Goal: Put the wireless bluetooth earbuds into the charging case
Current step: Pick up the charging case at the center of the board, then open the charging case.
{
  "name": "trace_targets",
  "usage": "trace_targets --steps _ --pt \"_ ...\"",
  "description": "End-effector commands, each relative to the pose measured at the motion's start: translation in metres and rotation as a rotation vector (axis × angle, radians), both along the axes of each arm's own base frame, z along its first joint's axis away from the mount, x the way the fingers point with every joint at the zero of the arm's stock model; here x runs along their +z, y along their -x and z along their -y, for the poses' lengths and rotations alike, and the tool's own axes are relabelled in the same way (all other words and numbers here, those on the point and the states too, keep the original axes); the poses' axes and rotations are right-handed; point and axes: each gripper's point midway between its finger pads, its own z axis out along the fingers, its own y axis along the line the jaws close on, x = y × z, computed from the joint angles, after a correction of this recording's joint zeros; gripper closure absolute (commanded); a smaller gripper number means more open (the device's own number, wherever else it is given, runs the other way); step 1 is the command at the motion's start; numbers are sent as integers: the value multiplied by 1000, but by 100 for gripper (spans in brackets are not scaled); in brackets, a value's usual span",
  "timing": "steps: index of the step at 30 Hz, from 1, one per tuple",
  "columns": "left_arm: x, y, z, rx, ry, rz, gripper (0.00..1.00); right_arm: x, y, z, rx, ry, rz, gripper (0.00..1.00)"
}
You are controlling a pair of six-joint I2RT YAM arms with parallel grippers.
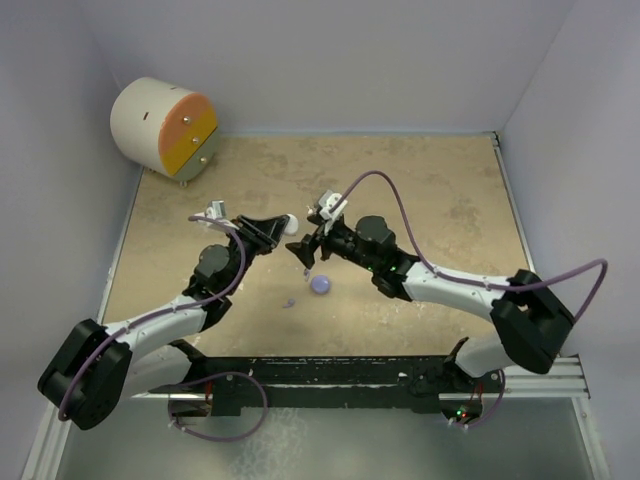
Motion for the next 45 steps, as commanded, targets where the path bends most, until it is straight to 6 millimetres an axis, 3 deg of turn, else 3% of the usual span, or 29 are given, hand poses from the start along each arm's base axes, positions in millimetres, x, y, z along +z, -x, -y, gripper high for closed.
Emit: trace_targets --steps 1,5,10,16,21,34,45 --pt "40 -3 -7 42 21 79 100 64 15 18 -15 -174 78 11" --pt "41 2 -6 24 60 73 100 88 26 44 -78 -281 65 0" --pt "32 3 -2 6 69 54 100 95 27 59 -123 -364 5 0" --pt "23 5 3 -26 93 41 100 70 -7 56 -262 -323 -79 0" --pt "14 11 5 -53 139 18 100 53 -24 50 -290 -312 -135 0" --pt "11 19 1 -60 153 16 100 38 -31 42 -251 -281 -168 0" --pt "10 19 9 -97 176 14 100 0 -38 26 -224 -217 -230 0"
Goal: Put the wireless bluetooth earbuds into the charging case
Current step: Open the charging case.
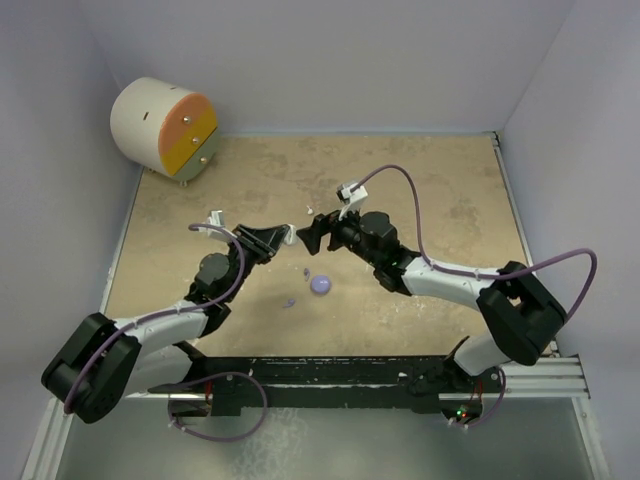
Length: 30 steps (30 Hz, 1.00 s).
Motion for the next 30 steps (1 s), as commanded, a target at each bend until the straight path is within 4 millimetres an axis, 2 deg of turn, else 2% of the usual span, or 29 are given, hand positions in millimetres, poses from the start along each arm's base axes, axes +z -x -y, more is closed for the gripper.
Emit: trace_targets --steps 1,9,17,21,24,30 --pt "25 5 7 -48 75 73 100 19 -6 -13 28 -57 33 0" --pt "18 5 12 -74 90 49 100 23 -8 -16 37 -62 50 0" --pt "18 5 18 -101 154 44 100 4 -15 -26 43 -29 5 0" --pt "19 2 17 -91 162 38 100 -4 -14 -24 35 -15 -16 0" --pt "15 1 15 -72 153 23 100 -1 -11 -17 16 -27 -17 0" --pt "3 -4 9 -36 136 -31 100 21 -9 3 -61 -55 12 0"
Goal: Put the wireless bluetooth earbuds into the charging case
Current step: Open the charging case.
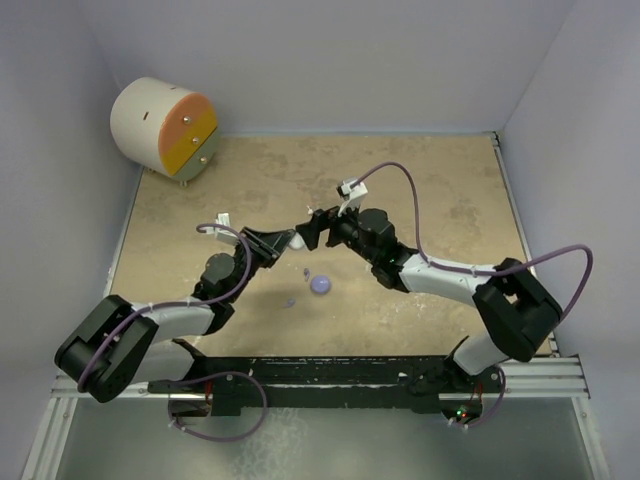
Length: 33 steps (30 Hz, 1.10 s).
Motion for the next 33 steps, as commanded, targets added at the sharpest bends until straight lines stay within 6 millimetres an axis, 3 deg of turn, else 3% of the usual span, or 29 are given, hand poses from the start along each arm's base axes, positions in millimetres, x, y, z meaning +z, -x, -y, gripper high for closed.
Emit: trace_targets --steps 1,6,14,23,33 --pt "27 -3 -4 25 74 47 100 32 6 11 -41 -48 40 0" --pt "18 -6 -11 57 64 9 100 36 10 18 -50 -35 43 0" --pt "26 -9 -12 58 70 19 100 8 12 19 -47 14 -8 0" --pt "33 -9 -4 24 90 32 100 -10 8 2 7 29 -33 0" --pt "32 -12 5 -10 104 30 100 -5 8 -3 19 24 -25 0"
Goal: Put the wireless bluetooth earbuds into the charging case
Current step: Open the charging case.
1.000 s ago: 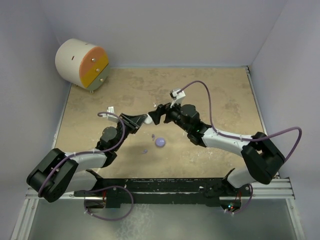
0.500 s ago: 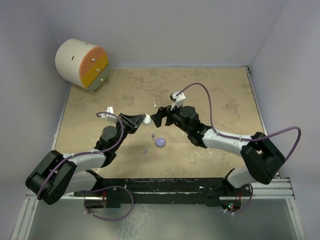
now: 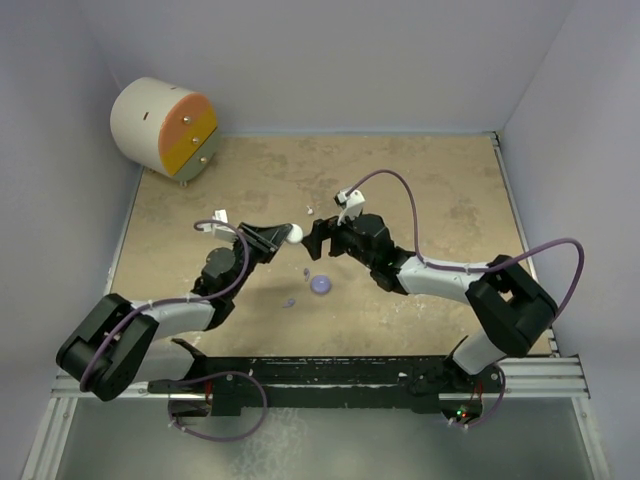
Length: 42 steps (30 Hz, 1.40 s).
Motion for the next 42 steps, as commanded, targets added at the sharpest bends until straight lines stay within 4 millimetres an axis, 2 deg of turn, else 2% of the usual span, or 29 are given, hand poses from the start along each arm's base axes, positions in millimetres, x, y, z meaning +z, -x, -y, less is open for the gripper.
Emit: trace_targets --steps 1,6,9,15,24,42 --pt "29 -1 13 -52 79 71 100 36 -4 -17 41 -74 67 0" --pt "25 -3 13 -47 74 62 100 35 -11 -19 21 -52 51 0" --pt "27 -4 9 -28 61 64 100 33 -16 -8 -43 -29 40 0" --pt "20 -6 -6 44 -50 26 100 55 -8 6 -67 -51 77 0" --pt "17 -7 -4 38 -56 22 100 70 -3 2 -30 -76 96 0" --pt "27 -7 10 -21 -12 48 100 34 -5 -17 19 -51 46 0"
